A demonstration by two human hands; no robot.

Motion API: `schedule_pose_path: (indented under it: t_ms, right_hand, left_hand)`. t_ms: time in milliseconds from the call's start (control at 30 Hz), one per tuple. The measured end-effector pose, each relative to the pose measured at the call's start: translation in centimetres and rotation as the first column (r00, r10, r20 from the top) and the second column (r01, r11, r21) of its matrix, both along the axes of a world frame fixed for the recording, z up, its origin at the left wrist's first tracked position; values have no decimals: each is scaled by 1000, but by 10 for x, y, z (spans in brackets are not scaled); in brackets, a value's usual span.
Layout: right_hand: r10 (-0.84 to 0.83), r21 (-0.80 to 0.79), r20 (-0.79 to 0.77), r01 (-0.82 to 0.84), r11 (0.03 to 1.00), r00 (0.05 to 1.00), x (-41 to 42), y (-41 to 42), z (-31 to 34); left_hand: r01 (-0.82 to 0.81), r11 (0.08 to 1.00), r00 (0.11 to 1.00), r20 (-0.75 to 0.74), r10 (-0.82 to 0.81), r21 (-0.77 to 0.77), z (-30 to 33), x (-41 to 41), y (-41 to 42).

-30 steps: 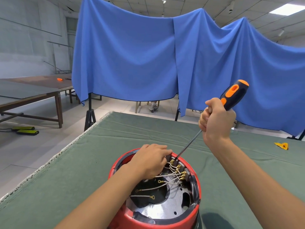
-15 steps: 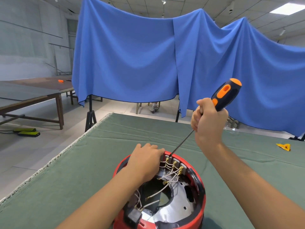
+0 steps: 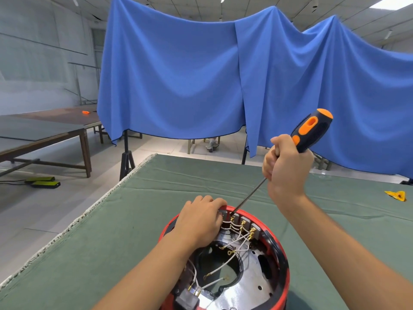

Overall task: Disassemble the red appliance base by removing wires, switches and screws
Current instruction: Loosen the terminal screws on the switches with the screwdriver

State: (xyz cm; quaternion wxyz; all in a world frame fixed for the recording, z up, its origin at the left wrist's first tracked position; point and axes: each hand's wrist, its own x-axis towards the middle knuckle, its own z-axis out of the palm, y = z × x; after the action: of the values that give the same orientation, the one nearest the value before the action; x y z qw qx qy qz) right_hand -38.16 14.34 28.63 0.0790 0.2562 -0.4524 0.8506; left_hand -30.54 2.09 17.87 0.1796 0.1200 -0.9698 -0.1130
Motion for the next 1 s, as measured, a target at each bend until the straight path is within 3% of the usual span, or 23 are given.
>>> schedule_pose_path:
  t_ms: [333, 433, 567, 633, 733, 1000]
  right_hand:
    - [-29, 57, -20, 30, 998, 999, 3, 2, 4]
    - [-58, 212, -70, 72, 975, 996, 5, 4, 8]
    - [-84, 588, -274, 236, 774, 958, 1, 6, 25]
    - [-124, 649, -349, 335, 683, 929, -2, 5, 28]
    - [-206, 643, -407, 439, 627, 890, -3, -3, 28]
    - [-377, 490, -175, 412, 768, 910, -37, -20, 15]
  left_hand:
    - [2, 1000, 1000, 7, -2, 14, 1, 0, 0]
    - [0, 1000, 1000, 12, 0, 2, 0, 0, 0]
    - [2, 1000, 1000, 13, -2, 3, 0, 1, 0]
    - [3, 1000, 1000, 12, -3, 6, 0, 1, 0]
    - [5, 1000, 1000, 19, -5, 9, 1, 2, 1]
    - [3, 1000, 1000, 28, -3, 0, 2, 3, 2]
